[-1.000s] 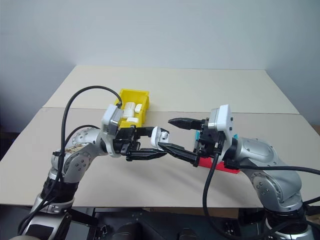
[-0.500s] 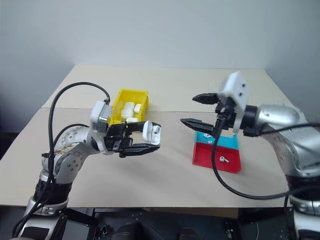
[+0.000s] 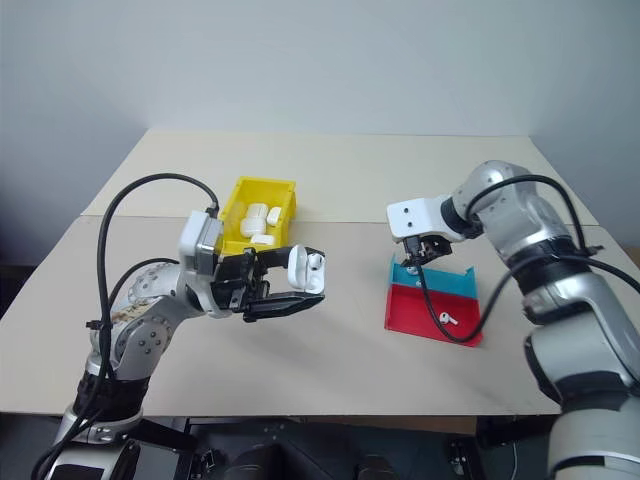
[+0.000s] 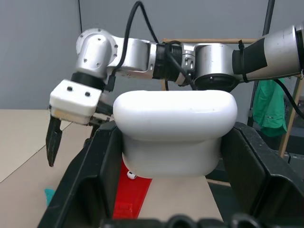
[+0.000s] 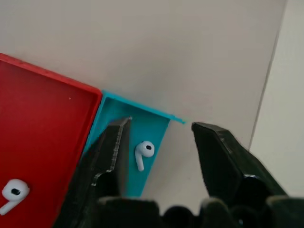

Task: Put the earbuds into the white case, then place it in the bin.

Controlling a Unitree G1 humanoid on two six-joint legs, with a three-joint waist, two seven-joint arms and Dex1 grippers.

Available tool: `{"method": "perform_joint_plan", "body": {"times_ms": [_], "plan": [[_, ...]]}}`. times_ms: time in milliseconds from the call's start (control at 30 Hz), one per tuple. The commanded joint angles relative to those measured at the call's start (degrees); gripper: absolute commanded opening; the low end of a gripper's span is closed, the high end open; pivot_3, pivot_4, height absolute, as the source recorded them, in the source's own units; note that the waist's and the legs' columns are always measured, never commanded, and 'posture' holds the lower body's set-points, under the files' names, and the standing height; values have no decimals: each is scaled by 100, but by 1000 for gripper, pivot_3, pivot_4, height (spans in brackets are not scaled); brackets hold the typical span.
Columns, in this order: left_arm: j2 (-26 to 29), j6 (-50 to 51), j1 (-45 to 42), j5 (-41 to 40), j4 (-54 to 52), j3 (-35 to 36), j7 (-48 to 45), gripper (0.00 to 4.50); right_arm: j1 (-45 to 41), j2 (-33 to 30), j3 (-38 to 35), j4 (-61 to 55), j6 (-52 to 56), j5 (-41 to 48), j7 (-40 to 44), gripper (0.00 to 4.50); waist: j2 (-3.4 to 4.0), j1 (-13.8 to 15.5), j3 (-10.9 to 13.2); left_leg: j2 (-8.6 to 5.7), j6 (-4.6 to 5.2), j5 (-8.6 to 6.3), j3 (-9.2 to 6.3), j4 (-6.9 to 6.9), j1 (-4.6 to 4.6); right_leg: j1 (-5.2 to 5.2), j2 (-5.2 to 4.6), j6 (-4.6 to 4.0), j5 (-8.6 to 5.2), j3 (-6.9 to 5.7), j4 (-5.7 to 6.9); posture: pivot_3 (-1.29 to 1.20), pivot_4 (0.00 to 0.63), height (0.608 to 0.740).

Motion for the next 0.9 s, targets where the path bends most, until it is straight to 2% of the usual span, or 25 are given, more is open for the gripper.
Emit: {"method": "perform_joint_plan", "body": {"times_ms": [33,167,333,900], "plan": [[2,-131,-21,-66,-243,63,53,2805,-402,186,-8,992,-602,-402,-134,2148,0,1,0,0,0,0,0,1,0,1,0,0,0,0,0,0,150,740],[5,-142,-12,-55,-268,65,106,2805,-652,447,129,1790,-1038,-954,-504,2148,2,-13,1,0,-1,1,0,0,1,0,0,0,0,0,3,0,150,740],[17,-139,29,-61,-319,70,172,2805,-845,716,67,2341,-1177,-1196,-634,2148,4,-33,2,1,-4,2,0,0,2,-1,1,-1,0,1,7,0,150,740],[146,-71,300,-131,-731,203,536,2805,-732,1055,158,2810,-1129,-1962,-1469,2148,7,-29,4,1,-6,3,1,-1,3,-1,0,-1,1,0,9,0,150,740]]}}
